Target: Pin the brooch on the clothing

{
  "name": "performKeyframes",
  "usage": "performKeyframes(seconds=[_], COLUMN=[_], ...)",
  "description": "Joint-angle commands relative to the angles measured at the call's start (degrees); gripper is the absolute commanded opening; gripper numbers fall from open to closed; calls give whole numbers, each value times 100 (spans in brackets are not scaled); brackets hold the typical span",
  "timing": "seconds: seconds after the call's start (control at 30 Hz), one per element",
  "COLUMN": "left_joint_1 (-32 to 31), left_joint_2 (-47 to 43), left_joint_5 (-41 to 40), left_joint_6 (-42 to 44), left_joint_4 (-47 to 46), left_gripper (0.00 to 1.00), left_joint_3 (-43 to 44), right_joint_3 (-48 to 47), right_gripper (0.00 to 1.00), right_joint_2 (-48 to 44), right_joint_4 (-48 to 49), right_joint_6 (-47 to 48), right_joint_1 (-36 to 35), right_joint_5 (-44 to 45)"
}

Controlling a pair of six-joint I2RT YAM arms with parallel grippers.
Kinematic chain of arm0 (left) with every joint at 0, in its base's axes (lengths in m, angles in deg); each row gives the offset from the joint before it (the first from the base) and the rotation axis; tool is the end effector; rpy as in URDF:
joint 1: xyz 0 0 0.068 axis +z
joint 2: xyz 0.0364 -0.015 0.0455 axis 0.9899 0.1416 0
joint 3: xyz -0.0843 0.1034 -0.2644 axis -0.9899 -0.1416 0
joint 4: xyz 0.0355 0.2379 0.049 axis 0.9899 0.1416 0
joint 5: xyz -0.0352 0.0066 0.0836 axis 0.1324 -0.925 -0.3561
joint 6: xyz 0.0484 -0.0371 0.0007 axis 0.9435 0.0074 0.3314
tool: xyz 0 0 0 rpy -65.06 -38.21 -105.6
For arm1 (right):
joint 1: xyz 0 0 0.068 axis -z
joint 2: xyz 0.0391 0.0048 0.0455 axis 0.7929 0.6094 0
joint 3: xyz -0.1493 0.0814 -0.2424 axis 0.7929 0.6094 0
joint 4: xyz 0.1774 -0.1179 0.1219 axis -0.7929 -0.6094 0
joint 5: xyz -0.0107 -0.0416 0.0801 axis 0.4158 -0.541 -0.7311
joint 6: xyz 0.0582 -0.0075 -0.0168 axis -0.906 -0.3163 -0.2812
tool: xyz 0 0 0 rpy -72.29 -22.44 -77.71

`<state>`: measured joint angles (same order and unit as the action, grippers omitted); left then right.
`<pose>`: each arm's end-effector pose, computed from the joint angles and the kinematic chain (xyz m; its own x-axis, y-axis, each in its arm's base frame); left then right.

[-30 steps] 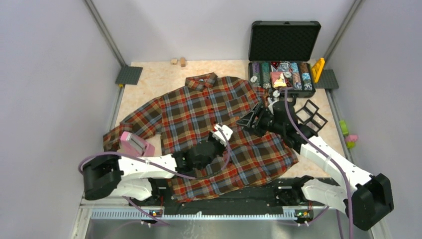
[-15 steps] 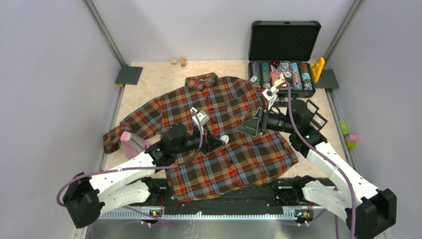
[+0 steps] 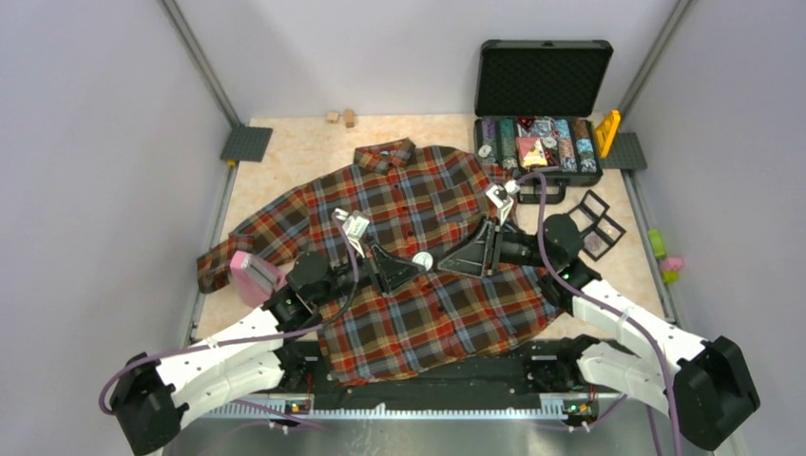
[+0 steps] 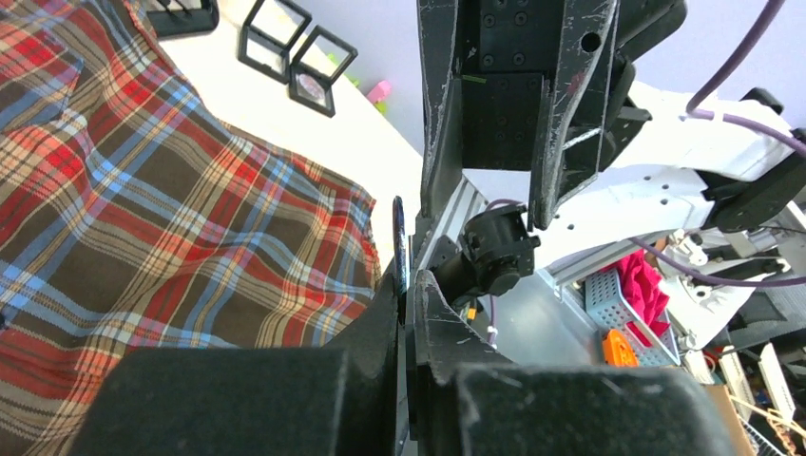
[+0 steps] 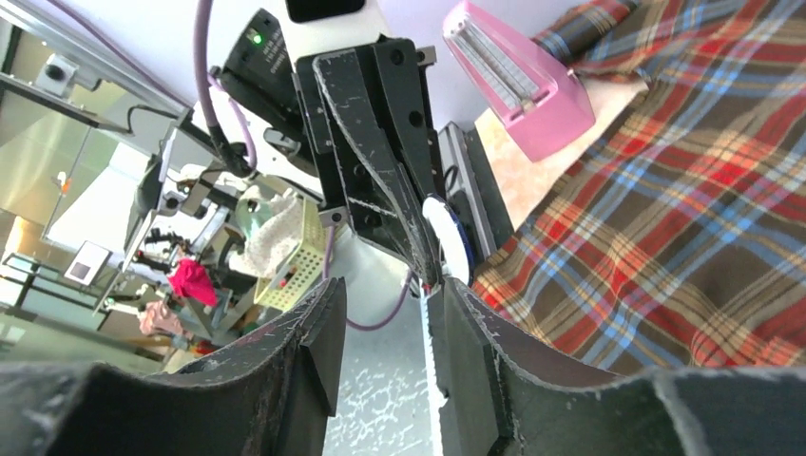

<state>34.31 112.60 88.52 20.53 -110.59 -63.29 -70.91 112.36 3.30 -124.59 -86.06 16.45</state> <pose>0.1037 -0.1356 0.2962 -0.5888 -0.3029 -0.7494 0.7069 0.2566 -0.6592 0.1393 0.1342 0.3163 -0.7309 0.1283 -0.6703 -0.6713 0.0419 0.7400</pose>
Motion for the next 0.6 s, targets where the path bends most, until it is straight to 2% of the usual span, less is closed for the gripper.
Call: performKeyframes(seconds=[0.0,0.4,0.57], left_joint_1=[26,22,21], left_joint_2=[-218,-326,-322], left_joint_5=[-127,41,118], left_joint_6=[-204,-188,-200], left_joint_4=[-581,-613,-614], left_gripper=[0,0,0], left_joint_3=[-28,66,75], right_joint_3=[45,-36,-98], right_gripper=[43,41,34], right_joint_2=[103,528,582], right_joint_4=[1099,1658,1593], right_joint_6=[-338,-500,-451], right_joint_1=[-58,-239,-276], right_joint_5=[128,72,52])
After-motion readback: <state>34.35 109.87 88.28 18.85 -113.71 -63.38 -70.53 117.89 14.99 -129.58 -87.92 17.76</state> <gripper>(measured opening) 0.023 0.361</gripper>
